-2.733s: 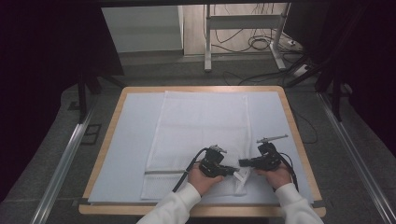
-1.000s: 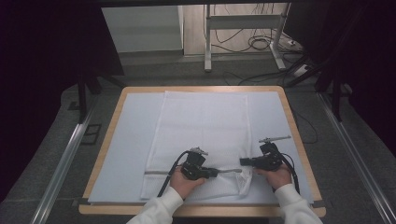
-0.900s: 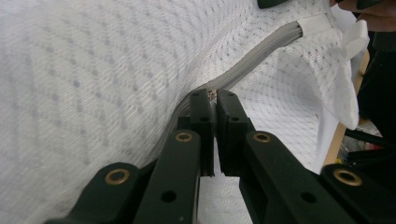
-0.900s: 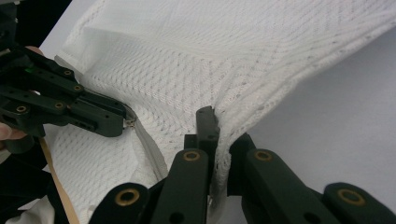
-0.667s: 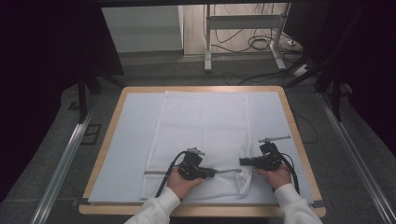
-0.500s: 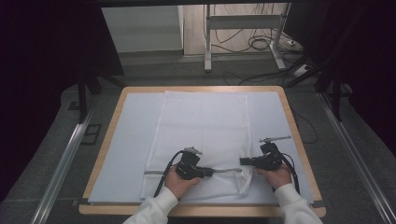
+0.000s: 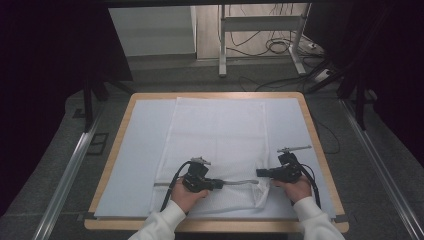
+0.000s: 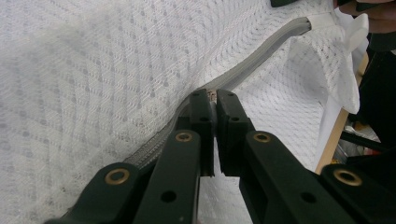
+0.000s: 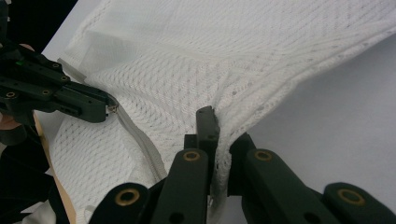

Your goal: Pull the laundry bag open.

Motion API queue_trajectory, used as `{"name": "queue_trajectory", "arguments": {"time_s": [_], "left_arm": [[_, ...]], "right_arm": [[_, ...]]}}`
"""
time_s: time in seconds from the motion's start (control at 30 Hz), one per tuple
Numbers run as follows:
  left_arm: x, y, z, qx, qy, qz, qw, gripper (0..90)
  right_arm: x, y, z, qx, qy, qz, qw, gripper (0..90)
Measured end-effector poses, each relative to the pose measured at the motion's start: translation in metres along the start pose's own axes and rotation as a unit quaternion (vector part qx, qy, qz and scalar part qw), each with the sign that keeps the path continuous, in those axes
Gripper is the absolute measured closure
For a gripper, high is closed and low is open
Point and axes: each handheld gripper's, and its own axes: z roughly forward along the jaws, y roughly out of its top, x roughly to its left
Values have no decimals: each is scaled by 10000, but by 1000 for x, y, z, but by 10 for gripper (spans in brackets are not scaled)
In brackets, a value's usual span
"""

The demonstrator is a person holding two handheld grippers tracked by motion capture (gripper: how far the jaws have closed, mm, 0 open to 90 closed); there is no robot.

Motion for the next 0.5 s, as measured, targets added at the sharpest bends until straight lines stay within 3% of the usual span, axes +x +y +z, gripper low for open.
{"name": "queue_trajectory", "arguments": {"time_s": [0.5], "left_arm": [[7, -4, -8, -60, 46, -112, 9999, 869]], "right_arm": [[-2, 1, -1, -28, 24, 8, 10000, 877]]}}
